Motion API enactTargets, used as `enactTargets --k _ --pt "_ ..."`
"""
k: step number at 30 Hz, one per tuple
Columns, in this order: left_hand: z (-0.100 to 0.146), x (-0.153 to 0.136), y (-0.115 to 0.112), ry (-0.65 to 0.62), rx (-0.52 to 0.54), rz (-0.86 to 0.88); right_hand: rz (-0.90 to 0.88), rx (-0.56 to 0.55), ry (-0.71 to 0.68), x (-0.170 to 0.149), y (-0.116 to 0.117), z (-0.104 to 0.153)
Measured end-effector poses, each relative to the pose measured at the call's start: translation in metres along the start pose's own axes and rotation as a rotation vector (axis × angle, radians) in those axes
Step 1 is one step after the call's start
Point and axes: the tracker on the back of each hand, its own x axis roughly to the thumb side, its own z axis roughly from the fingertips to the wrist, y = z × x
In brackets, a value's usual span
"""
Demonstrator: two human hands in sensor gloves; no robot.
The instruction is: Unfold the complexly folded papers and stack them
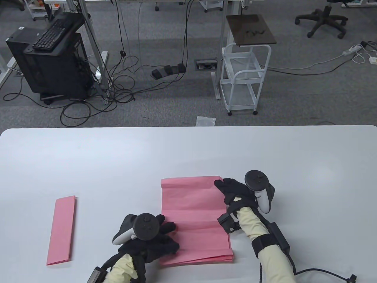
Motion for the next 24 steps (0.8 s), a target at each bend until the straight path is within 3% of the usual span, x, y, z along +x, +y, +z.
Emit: enactTargets --k 7,12,14,16,19,20,22,24 --pt "-0.015 0.006 -0.022 0.087 -0.078 -0.199 -0.026 0.027 0.045 -0.006 0.002 -0.001" --pt "-0.026 -0.008 -0.033 0.212 -0.165 -0.285 0.031 0.016 0.07 -0.011 0.004 0.003" --pt "-0.027 -0.012 -0.033 0.222 -0.143 -0.243 0.057 0.014 0.029 -0.007 0.005 0.009" --pt "-0.027 -0.014 -0.033 0.233 -0.163 -0.261 0.204 0.041 -0.096 0.002 0.012 0.024" --pt "-0.028 -0.016 -0.035 0.246 -0.179 -0.263 0.503 0.221 -0.253 0.007 0.036 0.053" --pt "-0.029 -0.017 -0.035 0.255 -0.19 -0.269 0.658 0.425 -0.267 0.002 0.057 0.072" --pt "-0.029 -0.018 -0.036 0.265 -0.203 -0.276 0.819 0.636 -0.248 -0.01 0.082 0.095" --pt "-0.03 -0.019 -0.037 0.27 -0.207 -0.278 0.877 0.708 -0.254 -0.018 0.098 0.108"
